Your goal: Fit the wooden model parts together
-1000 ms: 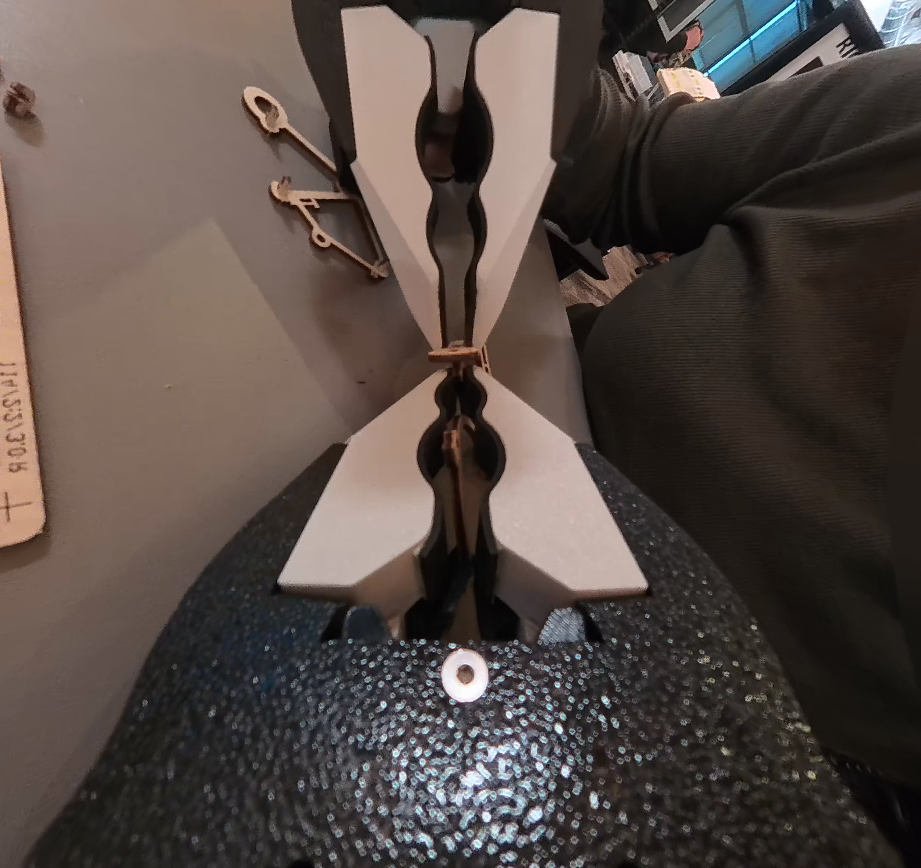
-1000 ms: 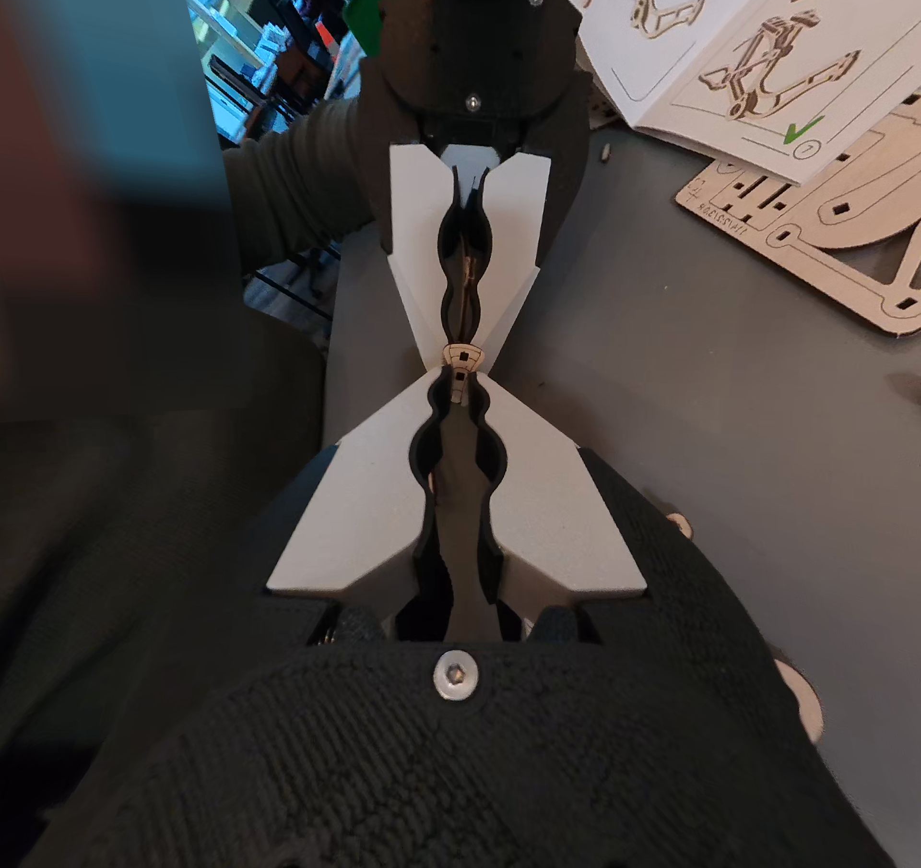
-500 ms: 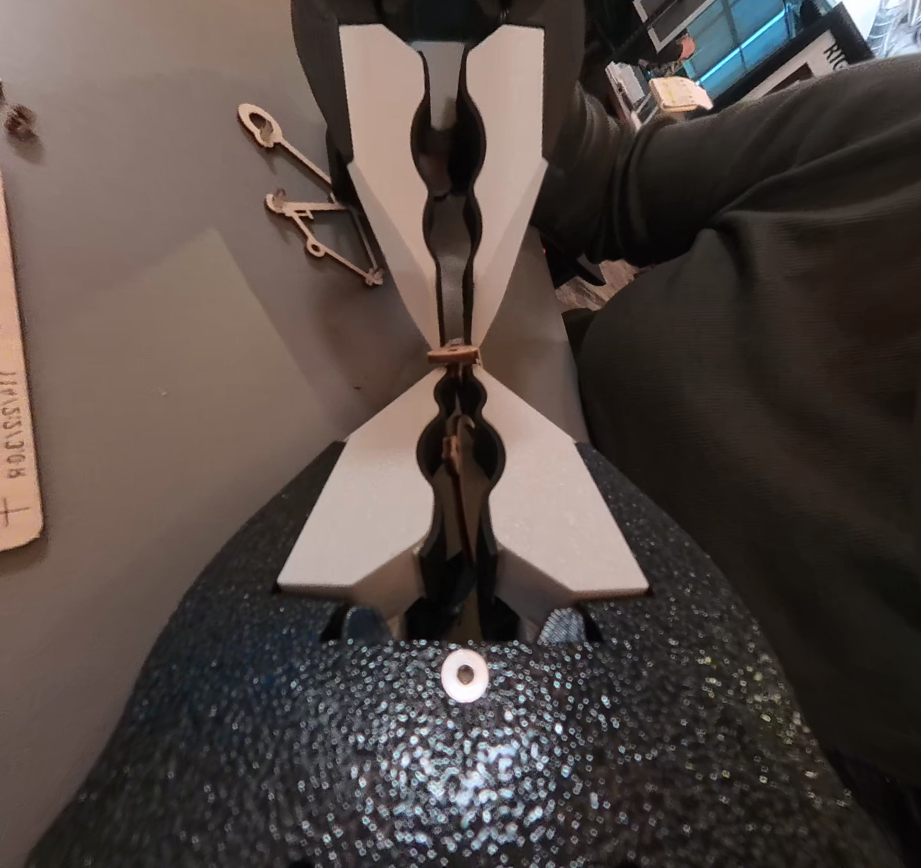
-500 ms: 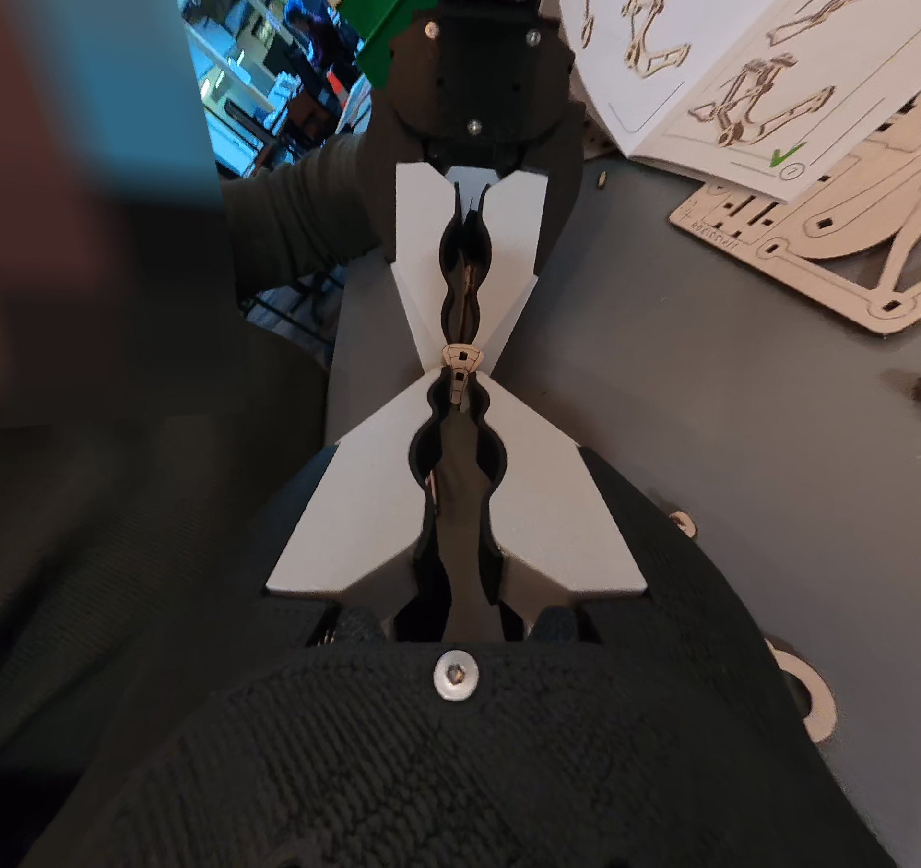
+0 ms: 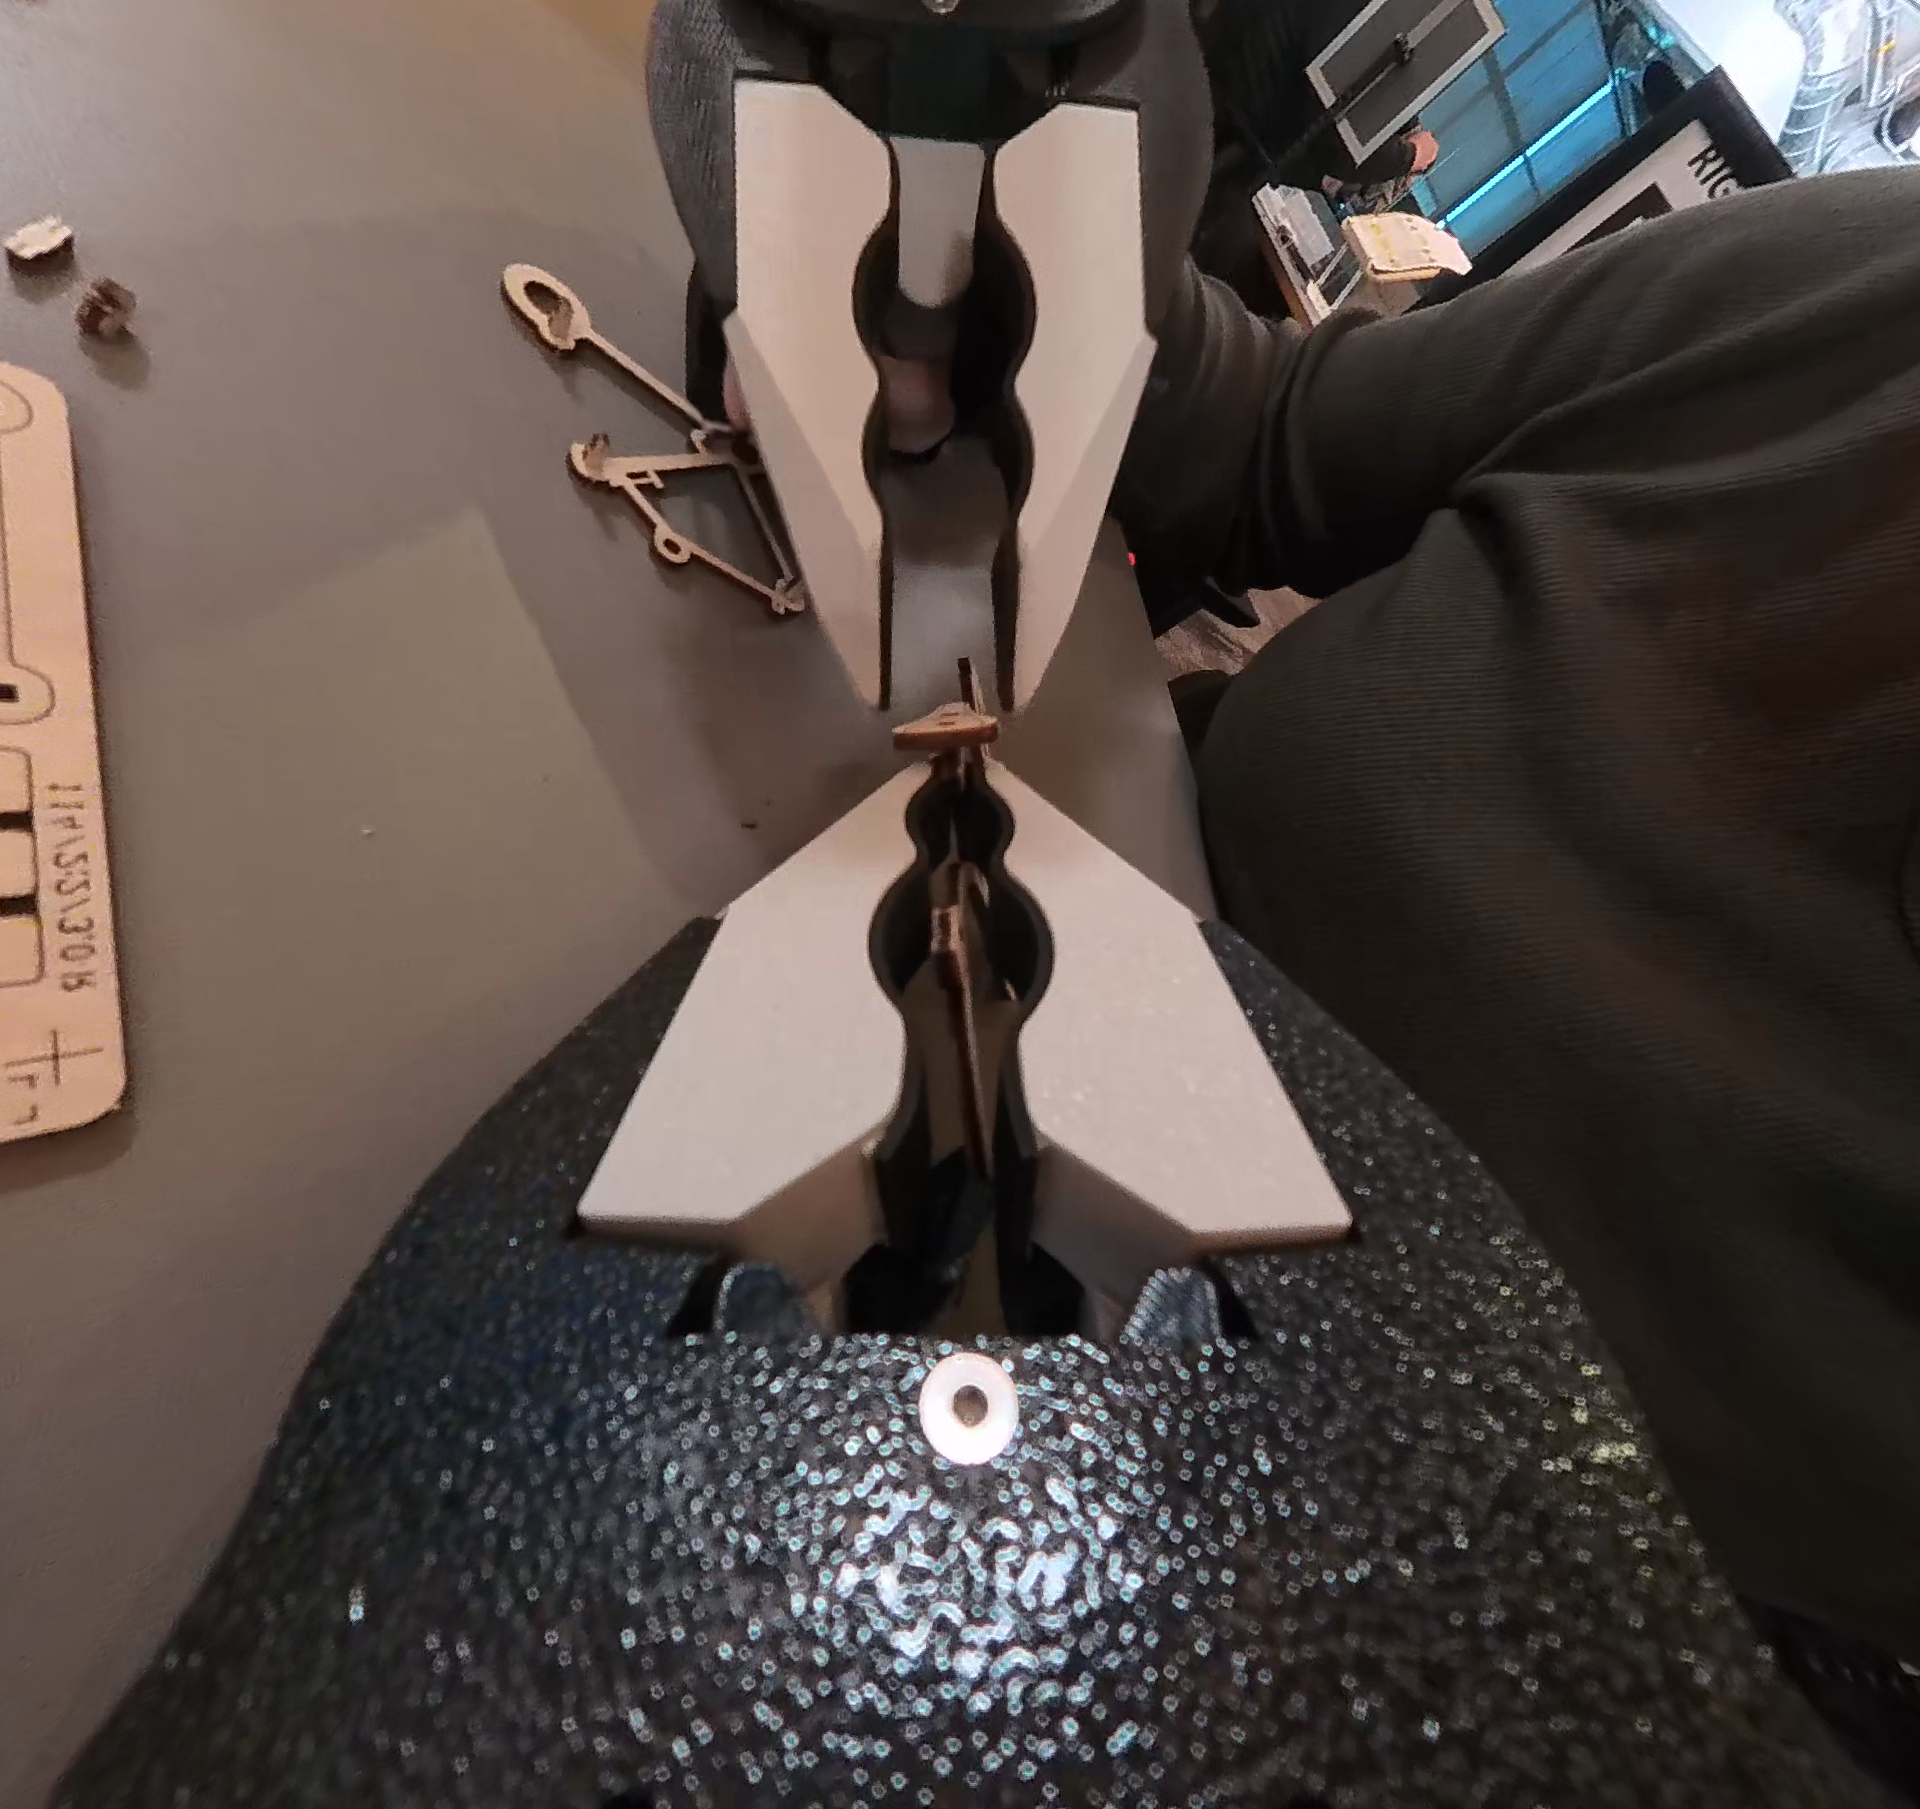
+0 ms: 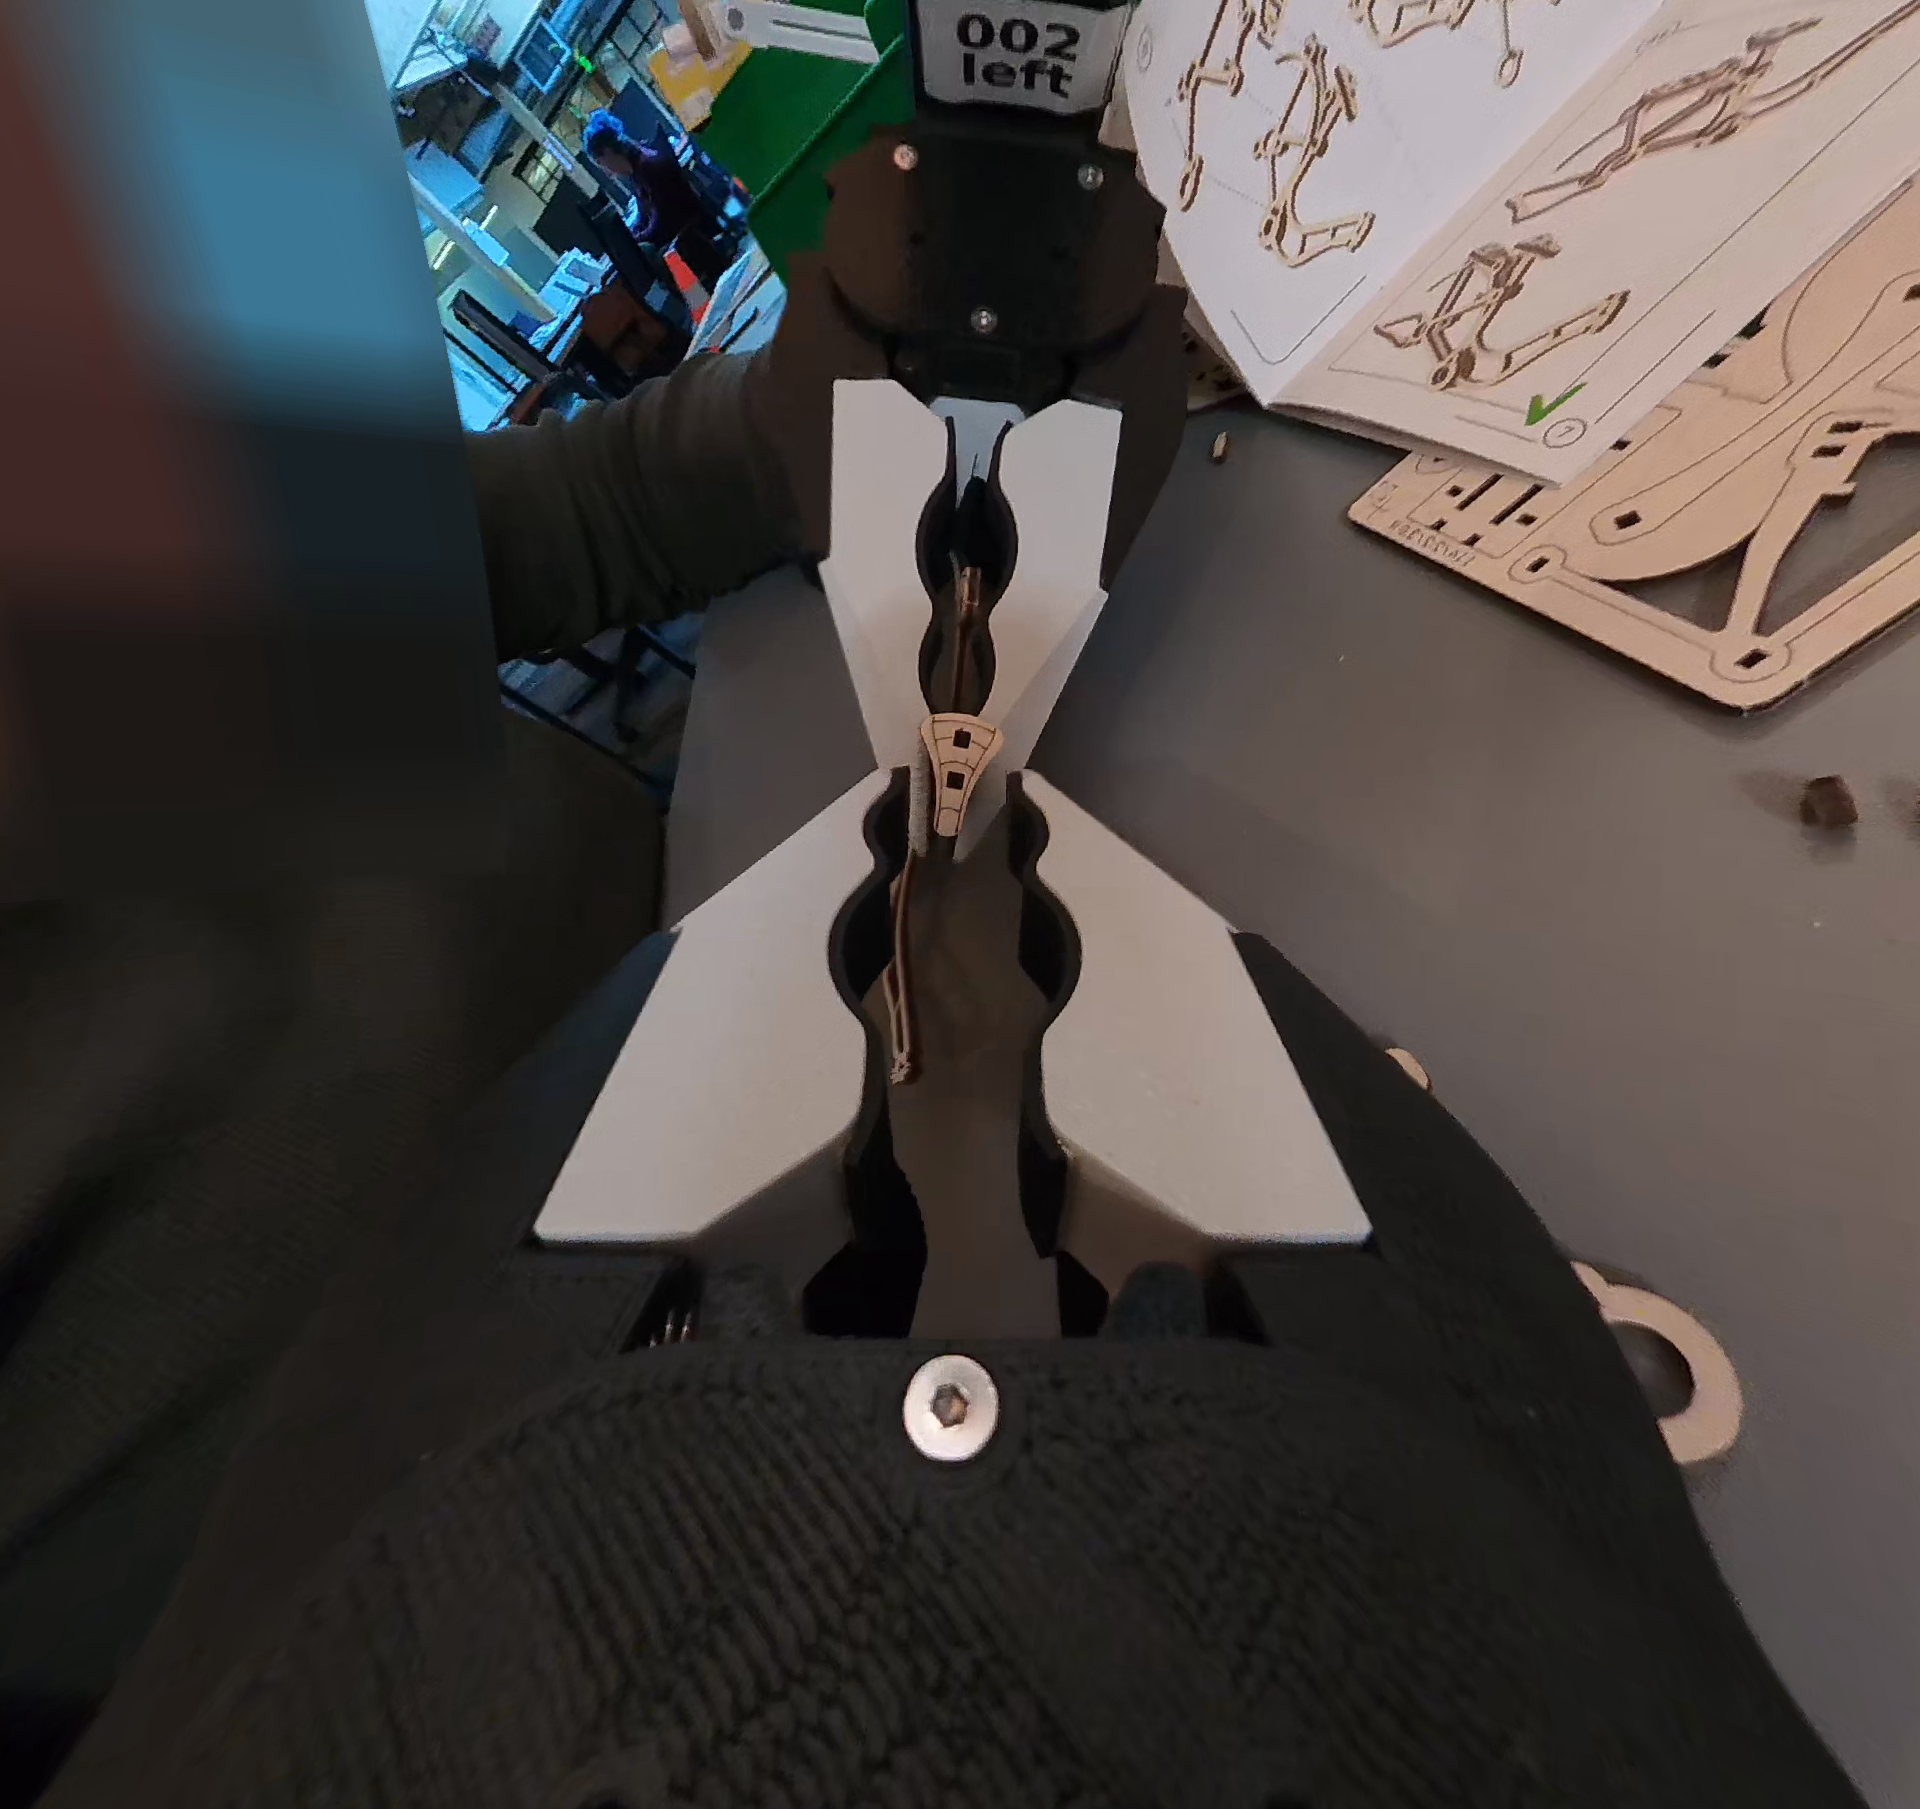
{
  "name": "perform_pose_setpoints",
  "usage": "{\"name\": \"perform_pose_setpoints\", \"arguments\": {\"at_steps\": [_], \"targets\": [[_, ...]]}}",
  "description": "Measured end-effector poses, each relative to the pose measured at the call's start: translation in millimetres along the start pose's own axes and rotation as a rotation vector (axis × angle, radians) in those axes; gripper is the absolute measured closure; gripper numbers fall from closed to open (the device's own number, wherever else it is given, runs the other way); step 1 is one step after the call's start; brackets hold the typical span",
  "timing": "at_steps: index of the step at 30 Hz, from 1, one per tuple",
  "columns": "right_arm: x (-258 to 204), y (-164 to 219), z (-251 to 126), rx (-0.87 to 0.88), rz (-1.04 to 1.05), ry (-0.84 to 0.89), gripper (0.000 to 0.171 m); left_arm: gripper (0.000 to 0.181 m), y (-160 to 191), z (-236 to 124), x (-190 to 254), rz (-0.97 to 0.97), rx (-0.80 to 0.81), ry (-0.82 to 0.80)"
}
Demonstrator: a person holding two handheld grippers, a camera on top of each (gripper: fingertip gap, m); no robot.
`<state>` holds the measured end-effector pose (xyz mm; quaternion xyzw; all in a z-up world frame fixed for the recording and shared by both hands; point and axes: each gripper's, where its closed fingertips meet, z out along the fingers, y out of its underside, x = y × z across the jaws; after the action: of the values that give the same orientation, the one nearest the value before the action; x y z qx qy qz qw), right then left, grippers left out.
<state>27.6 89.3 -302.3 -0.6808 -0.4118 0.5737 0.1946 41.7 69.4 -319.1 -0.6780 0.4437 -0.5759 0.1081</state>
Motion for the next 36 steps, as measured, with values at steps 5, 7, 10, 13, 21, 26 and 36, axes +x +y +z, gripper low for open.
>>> {"name": "perform_pose_setpoints", "arguments": {"at_steps": [5, 7, 10, 13, 21, 26, 36], "targets": [[-2.4, -12.8, -3.4, 0.081, -0.278, 0.162, 0.149, 0.181, -1.5, -0.4, -1.6, -0.009, 0.009, -0.008], [-4.0, -13.9, -2.2, 0.086, -0.430, 0.271, 0.149, 0.181, -2.0, -0.7, -2.4, -0.012, 0.012, -0.012], [-3.2, -14.1, 1.2, 0.082, -0.571, 0.409, 0.156, 0.181, -2.1, -0.6, -2.3, -0.012, 0.013, -0.011], [-1.8, -13.7, 3.0, 0.086, -0.624, 0.479, 0.161, 0.181, -2.3, -0.7, -2.3, -0.012, 0.015, -0.012], [0.8, -9.1, 6.0, 0.045, -0.682, 0.537, 0.167, 0.181, -3.1, -1.0, -2.7, -0.013, 0.019, -0.015], [2.5, -8.4, 5.5, 0.034, -0.692, 0.543, 0.170, 0.181, -3.2, -1.3, -4.1, -0.014, 0.020, -0.025], [6.4, -4.8, 6.2, -0.022, -0.736, 0.586, 0.170, 0.181, -1.5, -0.8, -8.5, -0.022, 0.008, -0.056]]}}
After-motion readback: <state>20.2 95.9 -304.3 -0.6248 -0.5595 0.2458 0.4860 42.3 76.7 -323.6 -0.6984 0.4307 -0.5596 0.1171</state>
